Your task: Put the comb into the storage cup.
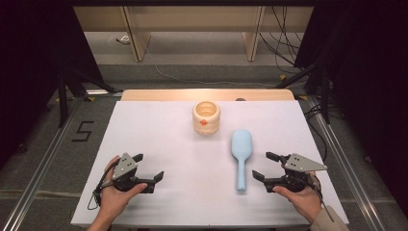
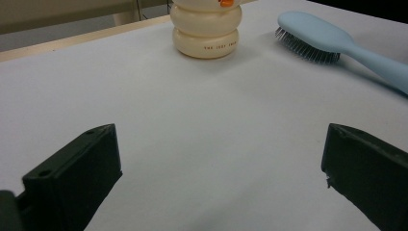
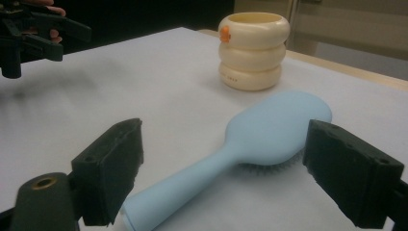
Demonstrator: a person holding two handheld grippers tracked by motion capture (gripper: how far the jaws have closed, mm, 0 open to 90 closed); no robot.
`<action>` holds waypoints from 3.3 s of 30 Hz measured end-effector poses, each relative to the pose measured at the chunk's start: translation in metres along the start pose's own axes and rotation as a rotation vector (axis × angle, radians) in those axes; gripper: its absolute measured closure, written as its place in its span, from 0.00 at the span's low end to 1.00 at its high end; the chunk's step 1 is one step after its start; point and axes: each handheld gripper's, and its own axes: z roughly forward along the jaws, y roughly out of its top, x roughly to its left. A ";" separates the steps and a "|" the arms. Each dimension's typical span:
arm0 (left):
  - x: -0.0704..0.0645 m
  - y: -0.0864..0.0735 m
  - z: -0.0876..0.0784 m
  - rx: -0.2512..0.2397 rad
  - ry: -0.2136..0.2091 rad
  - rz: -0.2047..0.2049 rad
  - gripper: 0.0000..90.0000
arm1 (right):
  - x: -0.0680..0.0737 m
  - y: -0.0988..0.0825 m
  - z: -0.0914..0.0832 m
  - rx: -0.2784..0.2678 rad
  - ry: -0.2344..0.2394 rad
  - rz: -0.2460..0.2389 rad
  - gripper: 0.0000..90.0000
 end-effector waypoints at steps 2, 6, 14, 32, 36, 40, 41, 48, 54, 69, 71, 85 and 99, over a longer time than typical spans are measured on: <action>0.000 0.000 0.000 -0.001 0.000 0.001 0.00 | 0.000 0.001 0.000 -0.002 -0.001 -0.005 0.17; 0.000 0.000 0.001 -0.001 -0.002 0.000 0.00 | -0.001 0.002 0.000 -0.003 -0.005 -0.002 0.17; -0.001 0.000 0.001 0.000 -0.003 0.004 0.00 | 0.000 0.011 0.003 -0.011 0.009 -0.020 0.16; -0.001 0.000 0.002 0.003 -0.004 0.003 0.00 | 0.016 0.044 0.067 0.347 0.136 -0.127 1.00; -0.002 0.000 0.003 0.006 -0.006 0.004 0.00 | 0.020 0.041 0.080 0.435 0.156 -0.113 1.00; -0.002 0.000 0.003 0.010 -0.008 0.008 0.00 | 0.025 0.038 0.086 0.491 0.162 -0.111 1.00; -0.002 0.000 0.004 0.009 -0.006 0.011 0.00 | 0.029 0.038 0.090 0.529 0.168 -0.110 1.00; -0.002 0.000 0.004 0.012 -0.004 0.011 0.00 | 0.035 0.033 0.102 0.659 0.162 -0.125 1.00; -0.002 0.000 0.004 0.012 -0.005 0.011 0.00 | 0.040 0.031 0.106 0.730 0.151 -0.117 1.00; -0.003 -0.001 0.004 0.015 -0.008 0.013 0.00 | 0.038 0.030 0.097 0.850 0.120 -0.095 1.00; -0.003 -0.001 0.004 0.016 -0.010 0.012 0.00 | 0.034 0.029 0.092 0.863 0.110 -0.081 1.00; -0.003 -0.001 0.004 0.014 -0.011 0.012 0.00 | -0.003 0.021 0.063 0.905 0.027 0.038 1.00; -0.003 -0.001 0.004 0.015 -0.012 0.010 0.00 | -0.032 0.018 0.051 0.889 -0.070 0.100 1.00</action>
